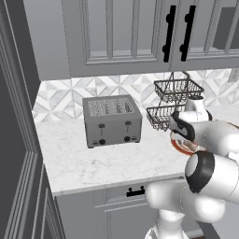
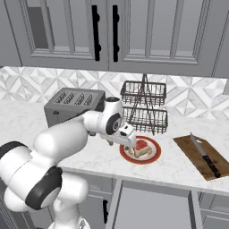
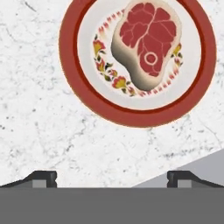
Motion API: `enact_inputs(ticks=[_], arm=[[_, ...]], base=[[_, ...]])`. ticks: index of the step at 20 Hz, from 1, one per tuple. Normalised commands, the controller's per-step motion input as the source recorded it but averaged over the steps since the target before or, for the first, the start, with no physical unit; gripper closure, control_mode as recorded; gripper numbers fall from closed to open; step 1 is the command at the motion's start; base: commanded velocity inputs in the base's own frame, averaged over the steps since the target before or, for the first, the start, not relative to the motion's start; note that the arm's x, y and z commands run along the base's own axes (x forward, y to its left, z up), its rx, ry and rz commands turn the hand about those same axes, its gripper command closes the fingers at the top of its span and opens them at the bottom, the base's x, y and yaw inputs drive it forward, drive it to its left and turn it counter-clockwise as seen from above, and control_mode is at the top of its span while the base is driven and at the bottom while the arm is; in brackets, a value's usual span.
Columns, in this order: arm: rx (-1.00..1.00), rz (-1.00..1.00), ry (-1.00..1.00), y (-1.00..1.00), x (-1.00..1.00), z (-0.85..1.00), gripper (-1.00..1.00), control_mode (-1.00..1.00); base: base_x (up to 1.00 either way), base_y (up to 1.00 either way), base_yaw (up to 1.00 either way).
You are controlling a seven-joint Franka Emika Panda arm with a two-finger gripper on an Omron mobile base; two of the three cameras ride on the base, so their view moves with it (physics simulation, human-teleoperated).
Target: Pick up the knife from the drawer and place it on the cutting board. Then place the meat from the plate to the cutting board.
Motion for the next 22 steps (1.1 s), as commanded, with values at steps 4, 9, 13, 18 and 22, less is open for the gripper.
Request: enact_inputs(ticks=[4, 9, 13, 18, 22], arm=[[0.07, -0.02, 0.01, -0.42, 0.19, -0.1, -1.0, -1.0], [0.08, -0.09, 0.01, -0.63, 0.01, -0.04, -1.0, -1.0], [0.0, -0.04, 0.08, -0.08, 0.4, -0.2, -1.0, -1.0], [0.0, 0.0, 0.1, 0.1, 0.58, -0.32, -1.0, -1.0], [0.02, 0.0, 0.01, -0.14, 0.3, -0.37, -1.0, -1.0]], base=[[0.0, 0.0, 0.0], [0.0, 0.0, 0.0], [0.0, 0.0, 0.0], [0.0, 0.0, 0.0], [0.0, 0.0, 0.0]])
